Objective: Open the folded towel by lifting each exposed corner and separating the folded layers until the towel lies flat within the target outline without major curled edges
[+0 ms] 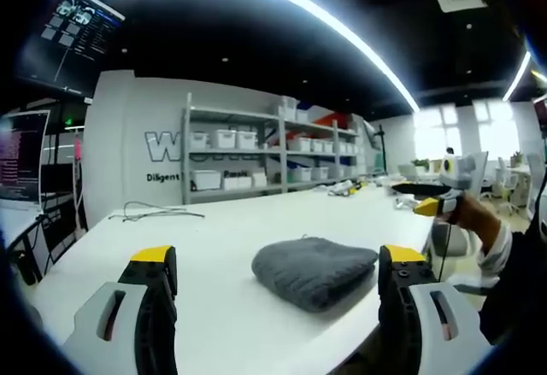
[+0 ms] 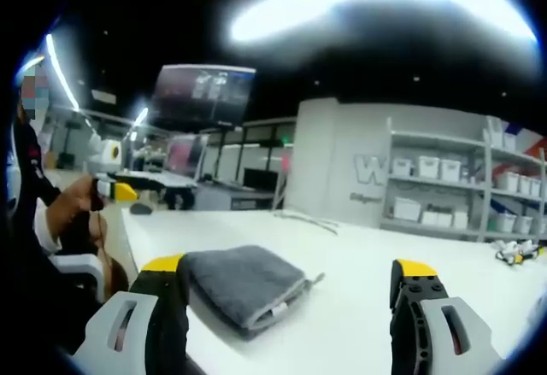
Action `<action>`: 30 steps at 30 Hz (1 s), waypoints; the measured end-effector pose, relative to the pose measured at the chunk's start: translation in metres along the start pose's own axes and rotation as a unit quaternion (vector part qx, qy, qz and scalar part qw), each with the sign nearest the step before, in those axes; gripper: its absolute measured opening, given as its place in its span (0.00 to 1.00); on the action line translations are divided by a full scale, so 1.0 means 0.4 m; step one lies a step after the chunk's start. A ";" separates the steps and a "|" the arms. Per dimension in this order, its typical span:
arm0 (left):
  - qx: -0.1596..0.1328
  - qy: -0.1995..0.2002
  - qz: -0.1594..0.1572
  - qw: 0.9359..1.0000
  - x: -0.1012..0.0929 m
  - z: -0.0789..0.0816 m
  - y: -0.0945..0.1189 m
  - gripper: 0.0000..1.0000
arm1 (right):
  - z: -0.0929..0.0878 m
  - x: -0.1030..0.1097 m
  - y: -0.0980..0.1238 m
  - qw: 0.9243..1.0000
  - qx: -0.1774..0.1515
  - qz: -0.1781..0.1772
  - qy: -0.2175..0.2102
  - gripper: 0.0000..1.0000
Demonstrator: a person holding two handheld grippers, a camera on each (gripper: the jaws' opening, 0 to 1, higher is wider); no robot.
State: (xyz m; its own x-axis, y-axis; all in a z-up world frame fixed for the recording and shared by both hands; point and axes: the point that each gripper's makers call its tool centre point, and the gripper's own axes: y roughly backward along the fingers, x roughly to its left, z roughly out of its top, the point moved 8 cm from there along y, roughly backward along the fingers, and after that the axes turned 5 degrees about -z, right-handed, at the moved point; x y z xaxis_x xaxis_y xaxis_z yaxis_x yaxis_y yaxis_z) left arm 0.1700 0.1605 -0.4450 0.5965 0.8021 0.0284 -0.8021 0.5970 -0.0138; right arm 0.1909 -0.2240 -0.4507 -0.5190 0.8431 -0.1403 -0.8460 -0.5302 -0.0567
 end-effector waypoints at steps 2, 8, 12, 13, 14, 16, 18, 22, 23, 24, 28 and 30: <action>0.000 -0.001 0.000 1.000 0.001 0.001 0.003 0.97 | -0.001 -0.002 0.001 1.000 0.000 -0.001 -0.004 0.99; 0.001 0.000 0.001 1.000 0.005 -0.002 0.005 0.97 | -0.004 -0.007 0.000 1.000 0.003 -0.008 -0.004 0.99; 0.002 -0.002 0.002 1.000 0.005 -0.004 0.006 0.97 | -0.010 0.002 -0.005 1.000 0.009 -0.004 -0.002 0.99; 0.002 -0.002 0.003 1.000 0.005 -0.005 0.005 0.97 | -0.012 0.005 -0.007 1.000 0.012 -0.002 0.001 0.99; 0.002 -0.002 0.002 1.000 0.004 -0.006 0.005 0.97 | -0.014 0.007 -0.008 1.000 0.014 -0.001 0.003 0.99; 0.005 -0.003 -0.001 1.000 0.000 -0.009 0.002 0.97 | -0.014 0.010 -0.008 1.000 0.015 0.001 0.004 0.99; 0.006 -0.006 -0.003 1.000 -0.003 -0.010 0.000 0.97 | -0.011 0.015 -0.008 1.000 0.013 0.007 0.003 0.99; 0.011 -0.006 -0.003 1.000 0.003 -0.017 -0.002 0.96 | 0.001 0.020 -0.004 1.000 0.011 0.010 0.010 0.99; 0.011 -0.005 -0.003 1.000 0.004 -0.018 -0.002 0.96 | 0.002 0.022 -0.003 1.000 0.011 0.012 0.013 0.99; 0.011 -0.005 -0.002 1.000 0.004 -0.019 -0.002 0.96 | 0.004 0.023 -0.003 1.000 0.011 0.013 0.014 0.99; 0.012 -0.006 -0.005 1.000 0.001 -0.021 -0.006 0.96 | 0.006 0.027 -0.004 1.000 0.010 0.018 0.013 0.99; 0.013 -0.007 -0.007 1.000 -0.002 -0.022 -0.009 0.96 | 0.006 0.028 -0.004 1.000 0.011 0.019 0.014 0.99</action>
State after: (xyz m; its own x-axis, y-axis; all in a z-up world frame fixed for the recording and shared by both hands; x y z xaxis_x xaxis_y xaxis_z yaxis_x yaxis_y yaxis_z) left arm 0.1727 0.1577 -0.4539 0.6081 0.7928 0.0416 -0.7938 0.6081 0.0131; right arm 0.1862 -0.2135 -0.4497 -0.5476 0.8195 -0.1691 -0.8283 -0.5595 -0.0294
